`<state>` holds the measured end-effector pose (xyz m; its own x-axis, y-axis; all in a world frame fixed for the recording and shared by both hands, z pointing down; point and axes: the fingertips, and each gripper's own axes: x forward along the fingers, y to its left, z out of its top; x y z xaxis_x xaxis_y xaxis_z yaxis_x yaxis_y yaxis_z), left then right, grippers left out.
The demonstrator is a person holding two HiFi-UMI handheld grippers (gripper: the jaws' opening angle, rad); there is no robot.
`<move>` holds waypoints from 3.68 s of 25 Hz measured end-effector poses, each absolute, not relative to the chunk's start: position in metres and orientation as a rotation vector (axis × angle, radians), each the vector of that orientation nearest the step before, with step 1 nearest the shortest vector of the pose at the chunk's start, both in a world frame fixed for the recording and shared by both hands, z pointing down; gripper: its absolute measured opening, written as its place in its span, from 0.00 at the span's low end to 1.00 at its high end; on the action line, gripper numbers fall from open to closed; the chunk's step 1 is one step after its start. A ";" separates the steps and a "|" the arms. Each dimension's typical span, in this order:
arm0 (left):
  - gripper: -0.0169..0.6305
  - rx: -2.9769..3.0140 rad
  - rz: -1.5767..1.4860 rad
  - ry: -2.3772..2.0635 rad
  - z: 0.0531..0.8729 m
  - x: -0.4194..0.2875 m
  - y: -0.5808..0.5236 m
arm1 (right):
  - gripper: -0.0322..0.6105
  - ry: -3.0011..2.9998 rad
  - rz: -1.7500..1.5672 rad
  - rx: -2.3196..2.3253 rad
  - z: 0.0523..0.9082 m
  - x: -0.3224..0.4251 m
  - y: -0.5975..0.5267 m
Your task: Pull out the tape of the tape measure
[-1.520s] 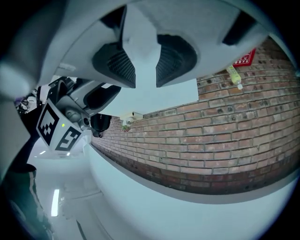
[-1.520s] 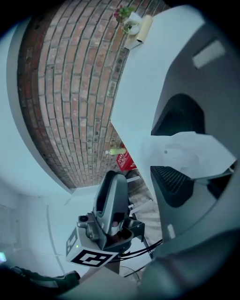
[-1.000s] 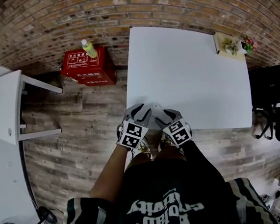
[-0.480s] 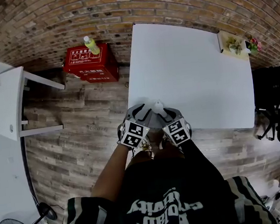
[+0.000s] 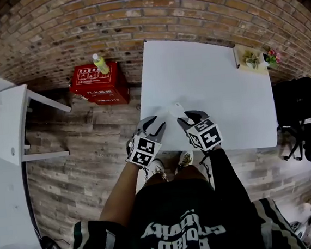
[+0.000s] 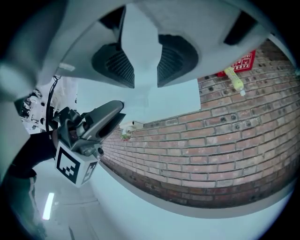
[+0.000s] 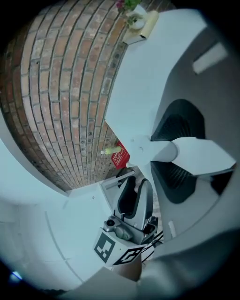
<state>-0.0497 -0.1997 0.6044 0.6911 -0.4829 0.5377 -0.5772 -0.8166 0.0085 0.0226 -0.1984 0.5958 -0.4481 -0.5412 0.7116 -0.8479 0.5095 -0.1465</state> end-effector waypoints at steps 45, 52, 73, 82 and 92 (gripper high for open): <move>0.09 2.395 0.696 -0.993 0.593 -0.062 -0.217 | 0.28 -2.005 0.894 1.141 0.595 0.031 -0.186; 0.09 2.329 0.596 -0.990 0.602 -0.066 -0.211 | 0.28 -2.024 0.918 1.193 0.601 0.030 -0.184; 0.09 2.111 0.679 -1.109 0.633 -0.103 -0.213 | 0.28 -1.917 0.945 1.230 0.621 0.036 -0.176; 0.09 2.106 0.662 -1.121 0.630 -0.113 -0.215 | 0.28 -1.914 0.947 1.266 0.618 0.049 -0.177; 0.09 2.137 0.676 -1.127 0.624 -0.114 -0.217 | 0.28 -1.925 0.943 1.271 0.615 0.050 -0.177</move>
